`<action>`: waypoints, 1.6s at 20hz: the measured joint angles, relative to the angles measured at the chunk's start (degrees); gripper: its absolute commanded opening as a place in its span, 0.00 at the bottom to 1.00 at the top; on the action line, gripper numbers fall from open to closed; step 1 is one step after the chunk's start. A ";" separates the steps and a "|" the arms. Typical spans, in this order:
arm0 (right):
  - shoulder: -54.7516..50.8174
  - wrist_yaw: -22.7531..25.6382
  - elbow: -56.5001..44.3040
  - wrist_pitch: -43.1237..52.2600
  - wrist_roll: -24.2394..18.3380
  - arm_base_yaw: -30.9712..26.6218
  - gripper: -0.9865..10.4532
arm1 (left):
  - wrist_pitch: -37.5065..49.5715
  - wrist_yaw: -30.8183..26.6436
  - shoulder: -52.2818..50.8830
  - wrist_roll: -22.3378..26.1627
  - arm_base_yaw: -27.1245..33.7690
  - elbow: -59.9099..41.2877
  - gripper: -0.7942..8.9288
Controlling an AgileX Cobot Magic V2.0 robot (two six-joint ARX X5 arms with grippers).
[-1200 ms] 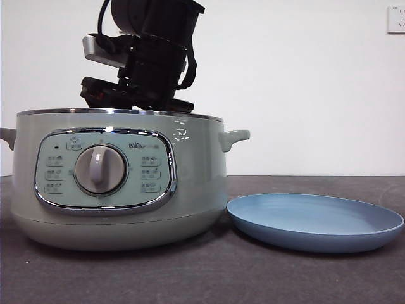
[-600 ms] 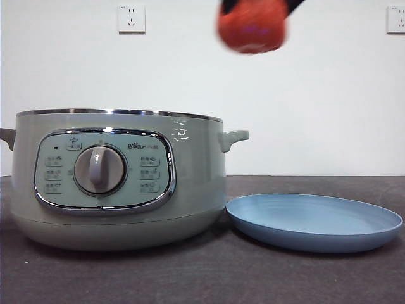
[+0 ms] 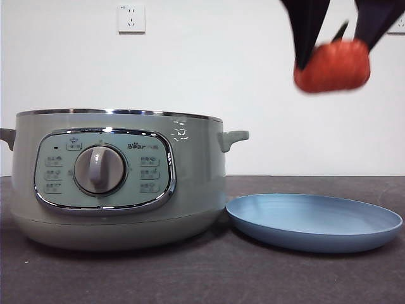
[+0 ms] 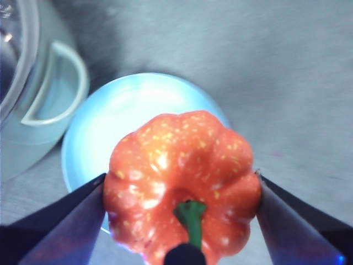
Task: Take the pumpkin out from the steamer,put the pumpkin in the blue plate,close the lid
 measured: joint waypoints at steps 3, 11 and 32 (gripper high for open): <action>0.24 -1.33 -9.92 11.19 -0.04 -0.02 0.09 | 1.05 0.13 1.07 0.00 0.00 0.00 0.07; 6.08 -9.16 -18.45 24.37 -2.03 -4.04 0.09 | 2.23 0.02 1.86 0.00 0.00 0.00 0.07; 7.48 -13.22 -18.56 22.91 -1.86 -6.88 0.61 | 2.99 6.36 3.08 -0.02 -0.02 0.00 0.07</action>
